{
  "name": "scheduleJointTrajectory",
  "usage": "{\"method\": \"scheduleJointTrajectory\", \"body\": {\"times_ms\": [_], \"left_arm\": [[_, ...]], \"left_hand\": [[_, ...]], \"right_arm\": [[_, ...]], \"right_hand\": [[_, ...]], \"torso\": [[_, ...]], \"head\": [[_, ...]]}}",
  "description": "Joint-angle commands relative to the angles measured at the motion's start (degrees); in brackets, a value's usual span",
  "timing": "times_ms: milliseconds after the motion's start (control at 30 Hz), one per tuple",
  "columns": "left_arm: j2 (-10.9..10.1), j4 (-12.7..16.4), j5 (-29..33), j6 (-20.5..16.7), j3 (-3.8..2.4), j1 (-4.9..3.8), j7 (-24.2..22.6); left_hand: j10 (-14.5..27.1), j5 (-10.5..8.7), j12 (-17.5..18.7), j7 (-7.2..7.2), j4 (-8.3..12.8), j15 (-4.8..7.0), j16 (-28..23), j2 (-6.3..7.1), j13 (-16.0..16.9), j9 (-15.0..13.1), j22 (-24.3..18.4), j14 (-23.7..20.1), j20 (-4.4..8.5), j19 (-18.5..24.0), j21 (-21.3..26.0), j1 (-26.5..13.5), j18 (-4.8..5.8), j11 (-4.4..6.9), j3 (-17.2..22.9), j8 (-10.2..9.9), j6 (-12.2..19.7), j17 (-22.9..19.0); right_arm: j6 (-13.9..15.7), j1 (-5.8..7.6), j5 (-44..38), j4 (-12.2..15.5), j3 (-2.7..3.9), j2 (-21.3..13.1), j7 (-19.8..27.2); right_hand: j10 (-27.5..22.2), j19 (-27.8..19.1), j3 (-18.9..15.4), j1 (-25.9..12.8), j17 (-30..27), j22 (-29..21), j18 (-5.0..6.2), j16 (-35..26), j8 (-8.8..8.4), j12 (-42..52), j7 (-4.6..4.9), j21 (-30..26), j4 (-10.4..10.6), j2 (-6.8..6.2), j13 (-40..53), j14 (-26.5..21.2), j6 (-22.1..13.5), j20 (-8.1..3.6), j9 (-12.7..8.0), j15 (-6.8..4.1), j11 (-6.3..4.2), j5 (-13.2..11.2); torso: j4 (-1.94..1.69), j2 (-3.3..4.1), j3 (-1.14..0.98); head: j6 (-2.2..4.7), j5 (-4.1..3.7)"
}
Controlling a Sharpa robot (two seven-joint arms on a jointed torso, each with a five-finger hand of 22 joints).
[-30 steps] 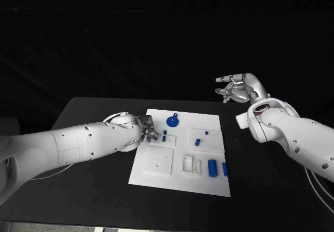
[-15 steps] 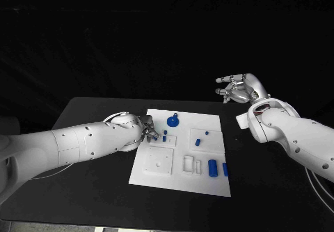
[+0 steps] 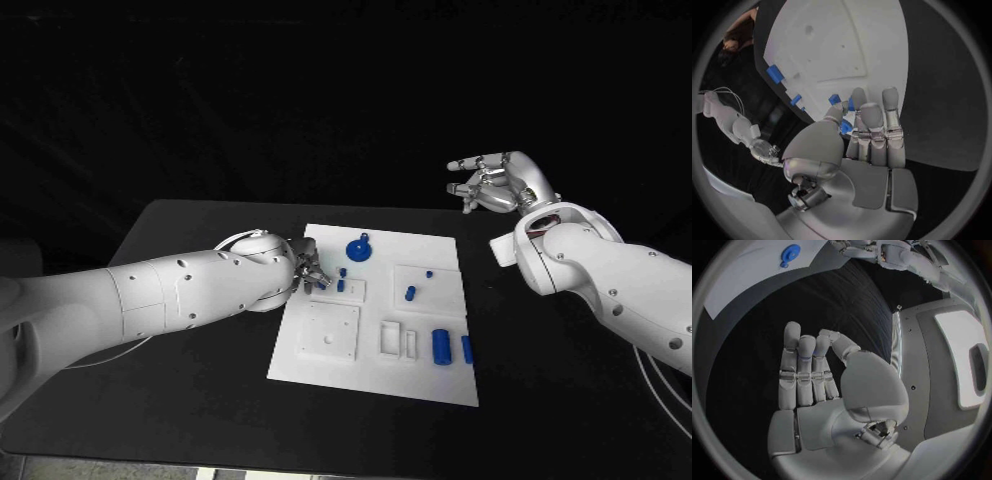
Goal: Assemble the parts on the task board
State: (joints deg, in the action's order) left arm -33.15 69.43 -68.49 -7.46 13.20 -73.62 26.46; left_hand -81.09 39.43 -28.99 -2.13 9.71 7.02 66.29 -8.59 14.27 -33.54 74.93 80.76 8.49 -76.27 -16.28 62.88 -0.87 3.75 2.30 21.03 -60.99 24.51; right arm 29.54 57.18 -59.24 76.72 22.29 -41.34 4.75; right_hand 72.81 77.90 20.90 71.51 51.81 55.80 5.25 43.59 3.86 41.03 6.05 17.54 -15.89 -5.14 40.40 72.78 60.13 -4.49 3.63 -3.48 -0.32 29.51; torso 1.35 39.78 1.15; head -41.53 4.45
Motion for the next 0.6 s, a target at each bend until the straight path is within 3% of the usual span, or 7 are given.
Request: {"method": "scheduleJointTrajectory", "body": {"times_ms": [33, 600], "left_arm": [[0.0, -0.1, -0.2, 1.8, 0.14, 0.23, 0.7], [0.3, -0.2, -0.3, 2.4, 0.14, 0.23, 0.9]], "left_hand": [[-0.3, 0.3, 0.3, 1.7, 6.4, 0.28, -0.2, 0.04, 0.0, 0.0, 0.9, 0.3, -0.04, -0.5, -0.1, 0.7, -0.26, 0.07, 6.8, 0.2, -1.6, 0.0], [-0.4, 0.24, 0.3, 1.7, 6.2, 0.28, -0.2, 0.01, 0.0, 0.1, 0.9, 0.3, -0.05, -0.5, -0.1, 0.5, -0.25, 0.06, 6.7, 0.3, -1.5, 0.2]], "right_arm": [[-1.3, -0.04, -0.3, 0.1, 0.03, 0.0, 0.2], [-1.6, -0.08, -0.3, 0.1, 0.03, 0.1, 0.2]], "right_hand": [[-0.6, 0.3, 0.1, -0.3, -0.1, 0.0, 1.03, 0.2, -0.35, 0.2, 0.4, -0.2, 0.0, -0.33, -0.1, -0.2, 0.9, -0.15, -0.1, -0.07, -0.28, 0.1], [-0.6, 0.3, 0.1, -0.3, -0.1, 0.0, 1.03, 0.2, -0.35, 0.2, 0.4, -0.2, 0.0, -0.33, -0.1, -0.2, 0.9, -0.15, -0.1, -0.07, -0.28, 0.1]], "torso": [[-0.05, 0.0, 0.01], [-0.04, 0.03, 0.03]], "head": [[-0.11, -0.04], [-0.24, -0.07]]}}
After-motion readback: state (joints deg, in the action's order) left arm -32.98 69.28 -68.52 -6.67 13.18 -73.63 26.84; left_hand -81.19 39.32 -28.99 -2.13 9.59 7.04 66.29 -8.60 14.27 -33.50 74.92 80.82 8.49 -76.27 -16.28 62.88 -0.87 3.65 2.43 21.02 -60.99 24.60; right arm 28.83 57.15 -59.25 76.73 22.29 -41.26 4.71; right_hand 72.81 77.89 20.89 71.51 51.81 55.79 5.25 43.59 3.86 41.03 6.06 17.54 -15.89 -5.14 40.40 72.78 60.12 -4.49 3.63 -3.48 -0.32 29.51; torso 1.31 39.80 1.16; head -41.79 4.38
